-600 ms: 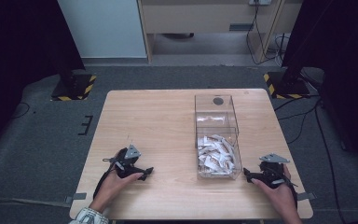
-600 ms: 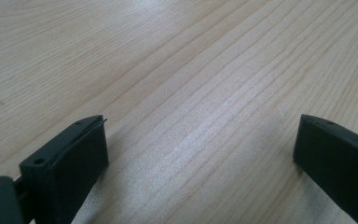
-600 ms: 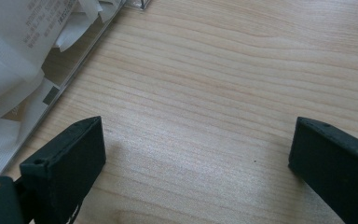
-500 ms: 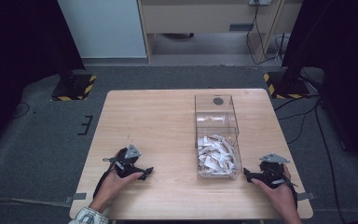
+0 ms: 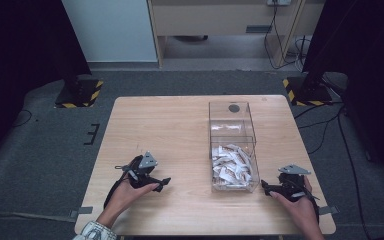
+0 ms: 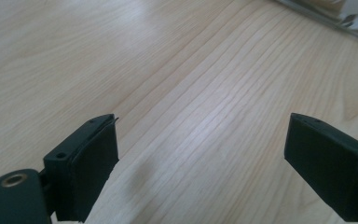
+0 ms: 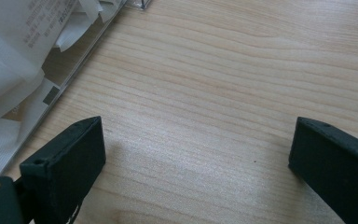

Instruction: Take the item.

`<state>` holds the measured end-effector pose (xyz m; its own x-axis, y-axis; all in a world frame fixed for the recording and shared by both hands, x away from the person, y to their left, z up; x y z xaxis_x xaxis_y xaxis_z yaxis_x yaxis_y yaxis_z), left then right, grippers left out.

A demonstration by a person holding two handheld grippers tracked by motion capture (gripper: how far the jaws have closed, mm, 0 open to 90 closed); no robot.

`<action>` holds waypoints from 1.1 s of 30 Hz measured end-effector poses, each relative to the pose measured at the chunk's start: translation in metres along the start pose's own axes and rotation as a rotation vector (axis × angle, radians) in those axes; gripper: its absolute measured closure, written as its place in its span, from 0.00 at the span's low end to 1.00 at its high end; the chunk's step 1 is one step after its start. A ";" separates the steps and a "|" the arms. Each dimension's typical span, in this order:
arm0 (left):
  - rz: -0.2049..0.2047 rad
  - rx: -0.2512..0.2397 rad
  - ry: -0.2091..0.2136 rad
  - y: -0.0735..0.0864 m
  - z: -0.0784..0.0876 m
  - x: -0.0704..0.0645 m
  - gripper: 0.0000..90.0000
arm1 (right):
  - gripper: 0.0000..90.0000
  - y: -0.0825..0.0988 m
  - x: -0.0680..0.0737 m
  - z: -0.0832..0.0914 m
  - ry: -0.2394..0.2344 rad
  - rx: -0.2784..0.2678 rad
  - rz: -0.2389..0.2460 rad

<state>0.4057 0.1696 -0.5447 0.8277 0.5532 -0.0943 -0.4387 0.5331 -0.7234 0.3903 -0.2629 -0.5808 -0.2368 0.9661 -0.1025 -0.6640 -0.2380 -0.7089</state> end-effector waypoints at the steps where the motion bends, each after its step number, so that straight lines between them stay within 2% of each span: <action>1: -0.007 -0.005 0.008 -0.004 0.000 -0.003 0.11 | 0.04 0.000 0.000 0.000 0.000 0.000 0.000; 5: -0.048 -0.019 0.029 -0.021 0.002 -0.013 0.13 | 0.04 0.000 0.000 0.000 0.000 0.000 0.000; 15: -0.090 -0.050 0.053 -0.048 0.004 -0.028 0.16 | 0.04 0.000 0.000 0.000 -0.001 0.000 0.000; 18: -0.104 -0.050 0.056 -0.052 0.005 -0.030 0.21 | 0.04 0.000 0.000 0.000 -0.001 0.000 0.000; 33: -0.139 -0.046 0.060 -0.069 0.003 -0.036 0.28 | 0.04 0.000 0.000 0.000 -0.001 0.000 0.000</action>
<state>0.4052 0.1147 -0.4896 0.8993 0.4363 -0.0305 -0.3029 0.5710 -0.7630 0.3904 -0.2629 -0.5808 -0.2373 0.9661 -0.1018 -0.6640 -0.2378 -0.7089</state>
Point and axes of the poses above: each handheld gripper's, and its own axes: z roughly backward along the jaws, y roughly out of its underside, x roughly to its left, the point moved 6 cm from there along -z, roughly forward along the jaws, and after that the axes turned 9 degrees about y, right-handed, at the moved point
